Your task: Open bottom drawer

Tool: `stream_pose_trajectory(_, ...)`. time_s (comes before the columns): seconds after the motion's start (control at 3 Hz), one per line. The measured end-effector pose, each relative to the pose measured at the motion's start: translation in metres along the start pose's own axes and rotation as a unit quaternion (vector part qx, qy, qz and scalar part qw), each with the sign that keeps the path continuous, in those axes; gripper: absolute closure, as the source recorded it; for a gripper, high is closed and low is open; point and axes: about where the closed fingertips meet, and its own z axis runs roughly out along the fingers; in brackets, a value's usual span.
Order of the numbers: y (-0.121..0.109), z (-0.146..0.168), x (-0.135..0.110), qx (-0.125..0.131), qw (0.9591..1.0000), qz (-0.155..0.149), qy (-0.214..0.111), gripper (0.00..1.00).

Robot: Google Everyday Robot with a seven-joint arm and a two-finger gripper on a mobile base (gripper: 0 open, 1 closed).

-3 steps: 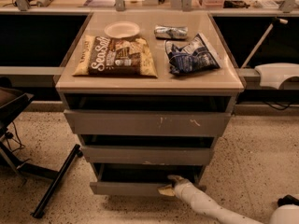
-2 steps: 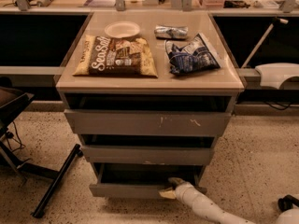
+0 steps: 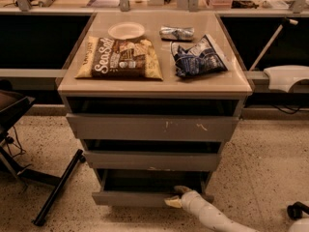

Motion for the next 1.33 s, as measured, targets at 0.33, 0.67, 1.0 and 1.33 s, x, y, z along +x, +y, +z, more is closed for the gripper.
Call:
stream_pose_trajectory(0.33, 0.0, -0.001, -0.001, 0.0, 1.0, 0.0, 0.0, 1.0)
stream_pose_trajectory(0.67, 0.005, -0.007, 0.003, 0.001, 1.0, 0.003, -0.002, 1.0)
stream_pose_trajectory(1.0, 0.005, -0.009, 0.002, 0.001, 1.0, 0.003, -0.002, 1.0)
stream_pose_trajectory(1.33, 0.014, -0.02, 0.011, 0.003, 0.9999, 0.009, -0.004, 1.0)
